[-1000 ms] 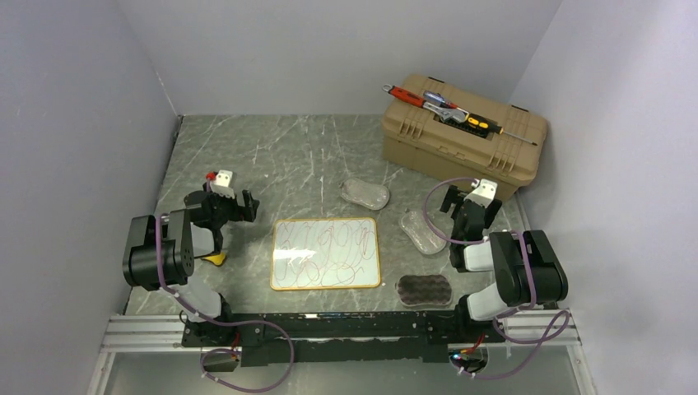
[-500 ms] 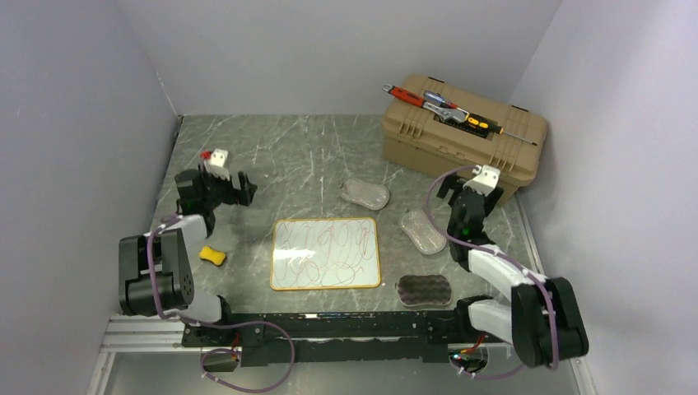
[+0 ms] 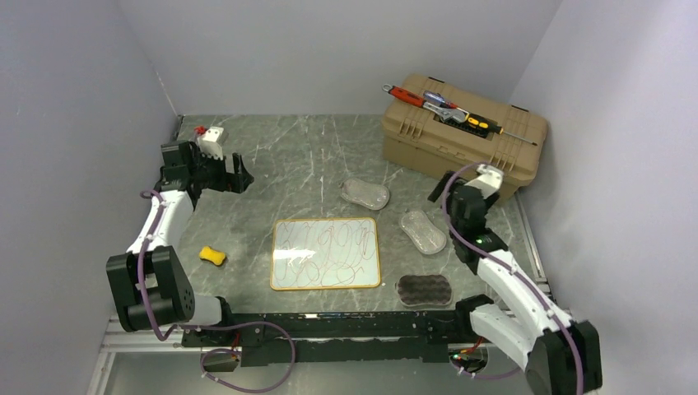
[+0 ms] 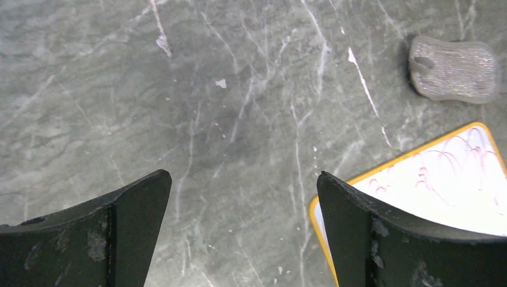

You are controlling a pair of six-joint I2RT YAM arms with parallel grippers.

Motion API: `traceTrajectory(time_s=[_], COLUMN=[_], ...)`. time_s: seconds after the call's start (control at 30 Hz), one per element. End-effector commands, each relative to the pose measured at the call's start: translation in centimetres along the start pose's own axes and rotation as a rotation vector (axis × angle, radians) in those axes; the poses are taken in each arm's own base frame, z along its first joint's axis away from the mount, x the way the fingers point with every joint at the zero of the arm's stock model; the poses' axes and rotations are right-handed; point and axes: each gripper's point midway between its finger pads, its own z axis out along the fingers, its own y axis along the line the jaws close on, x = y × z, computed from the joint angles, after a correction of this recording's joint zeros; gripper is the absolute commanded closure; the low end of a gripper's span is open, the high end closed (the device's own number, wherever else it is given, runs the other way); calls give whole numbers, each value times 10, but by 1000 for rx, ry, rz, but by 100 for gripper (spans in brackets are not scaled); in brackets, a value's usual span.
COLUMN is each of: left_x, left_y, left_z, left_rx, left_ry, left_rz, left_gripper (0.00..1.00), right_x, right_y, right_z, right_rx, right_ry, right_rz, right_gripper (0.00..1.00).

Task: Erase the whiteboard
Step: Pick up the whiteboard eraser from the center of the board.

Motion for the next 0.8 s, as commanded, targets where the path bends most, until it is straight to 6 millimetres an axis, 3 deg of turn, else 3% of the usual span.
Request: traceTrajectory(time_s=[0.0,0.17,0.53,0.77], left_x=[-2,8,14,16], left_y=[-19,-26,-31,-28], left_z=[-10,-12,-19,-19], left_rx=[85,121,129,120], left_ry=[60,103,130,140], left_rz=[-60,-86,-59,-51], left_gripper=[1,1,1,1], right_x=[61,96,107,118], right_y=[26,47,80,83], right_z=[-18,-23,10,17], right_rx=[-53,-104,-71,-53], right_ry=[244,328,394,424], right_rz=[-152,-241,-299,-326], right_gripper=[0,0,0,0])
